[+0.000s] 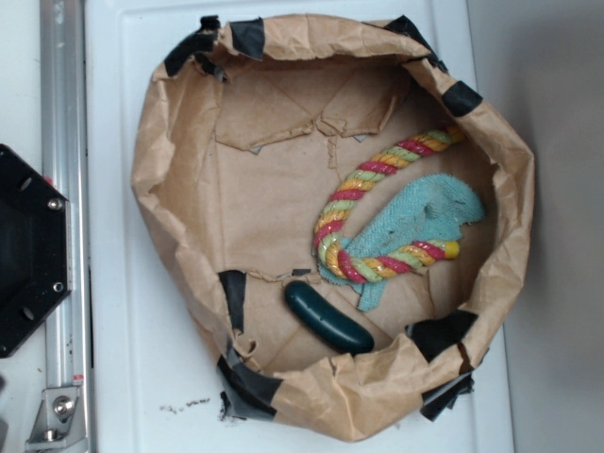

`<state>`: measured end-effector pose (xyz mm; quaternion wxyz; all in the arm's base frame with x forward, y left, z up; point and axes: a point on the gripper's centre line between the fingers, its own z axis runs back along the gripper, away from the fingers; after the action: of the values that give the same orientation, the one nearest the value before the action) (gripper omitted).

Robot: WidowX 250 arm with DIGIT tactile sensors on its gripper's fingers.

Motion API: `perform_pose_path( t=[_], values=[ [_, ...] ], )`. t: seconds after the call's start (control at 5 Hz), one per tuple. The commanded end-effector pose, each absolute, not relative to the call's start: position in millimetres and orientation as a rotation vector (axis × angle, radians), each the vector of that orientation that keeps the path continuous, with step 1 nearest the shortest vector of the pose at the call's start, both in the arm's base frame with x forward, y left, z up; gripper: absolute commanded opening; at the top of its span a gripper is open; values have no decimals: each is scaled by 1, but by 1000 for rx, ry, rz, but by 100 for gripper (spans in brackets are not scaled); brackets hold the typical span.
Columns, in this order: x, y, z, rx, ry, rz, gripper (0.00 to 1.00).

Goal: Grab the plastic pickle.

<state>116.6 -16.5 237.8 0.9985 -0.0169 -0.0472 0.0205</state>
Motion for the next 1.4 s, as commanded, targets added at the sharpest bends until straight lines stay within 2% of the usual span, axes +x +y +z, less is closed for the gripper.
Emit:
perform_pose_path(
  t=[0.0, 0.2, 0.4, 0.6, 0.8, 1.0, 1.2],
  values=[
    [117, -16, 238, -34, -94, 41, 100],
    [167, -12, 221, -61, -195, -166, 100],
    [218, -9, 229, -108, -314, -281, 100],
    [247, 0, 208, -89, -330, -320, 100],
    [264, -12, 162, -117, -318, -545, 100],
    [272, -28, 135, -119, -356, -776, 100],
    [277, -28, 113, -131, -387, -893, 100]
  ],
)
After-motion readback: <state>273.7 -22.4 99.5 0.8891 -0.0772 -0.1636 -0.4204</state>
